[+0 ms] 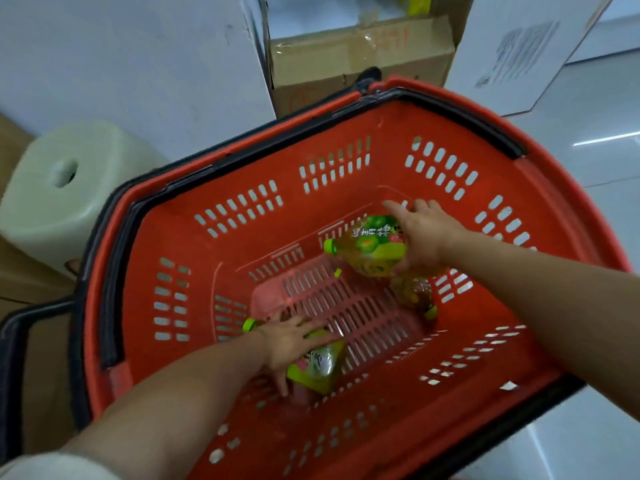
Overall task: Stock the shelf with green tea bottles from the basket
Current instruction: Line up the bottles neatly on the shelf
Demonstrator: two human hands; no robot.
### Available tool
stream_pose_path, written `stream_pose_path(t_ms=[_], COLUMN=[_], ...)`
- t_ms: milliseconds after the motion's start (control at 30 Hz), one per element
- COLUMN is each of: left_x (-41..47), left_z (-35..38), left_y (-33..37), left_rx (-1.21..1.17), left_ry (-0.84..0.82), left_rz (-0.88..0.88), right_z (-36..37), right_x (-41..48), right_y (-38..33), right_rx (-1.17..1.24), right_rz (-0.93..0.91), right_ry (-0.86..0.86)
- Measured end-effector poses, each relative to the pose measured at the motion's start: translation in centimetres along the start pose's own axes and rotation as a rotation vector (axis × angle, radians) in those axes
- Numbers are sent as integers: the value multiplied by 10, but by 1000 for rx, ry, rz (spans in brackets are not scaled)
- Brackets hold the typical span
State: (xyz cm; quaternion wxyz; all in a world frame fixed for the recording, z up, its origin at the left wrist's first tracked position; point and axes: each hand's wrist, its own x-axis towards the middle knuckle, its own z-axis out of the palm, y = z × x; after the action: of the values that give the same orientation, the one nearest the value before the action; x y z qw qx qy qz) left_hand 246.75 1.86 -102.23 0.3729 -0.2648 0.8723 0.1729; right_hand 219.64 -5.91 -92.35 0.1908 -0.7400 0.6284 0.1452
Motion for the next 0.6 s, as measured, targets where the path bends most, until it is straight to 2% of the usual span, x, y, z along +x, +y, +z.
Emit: stream_pose_path(t_ms=[167,333,500,600], left_x=[0,-24,-94,-152], left_z=[-2,-46,-103,-123], left_y=[4,0,4,15], left_rx=[0,-104,1,53], left_ry=[25,121,367,555], left_rz=[-64,-223,-302,-376], right_z=[6,-7,-51,-87], right_x=[5,-2,-24,-53], right_y=[-19,-23,-36,-49], right_rx=[17,-9,-1,85], right_rz=[-99,-75,-55,-42], right_ry=[-23,58,147,236])
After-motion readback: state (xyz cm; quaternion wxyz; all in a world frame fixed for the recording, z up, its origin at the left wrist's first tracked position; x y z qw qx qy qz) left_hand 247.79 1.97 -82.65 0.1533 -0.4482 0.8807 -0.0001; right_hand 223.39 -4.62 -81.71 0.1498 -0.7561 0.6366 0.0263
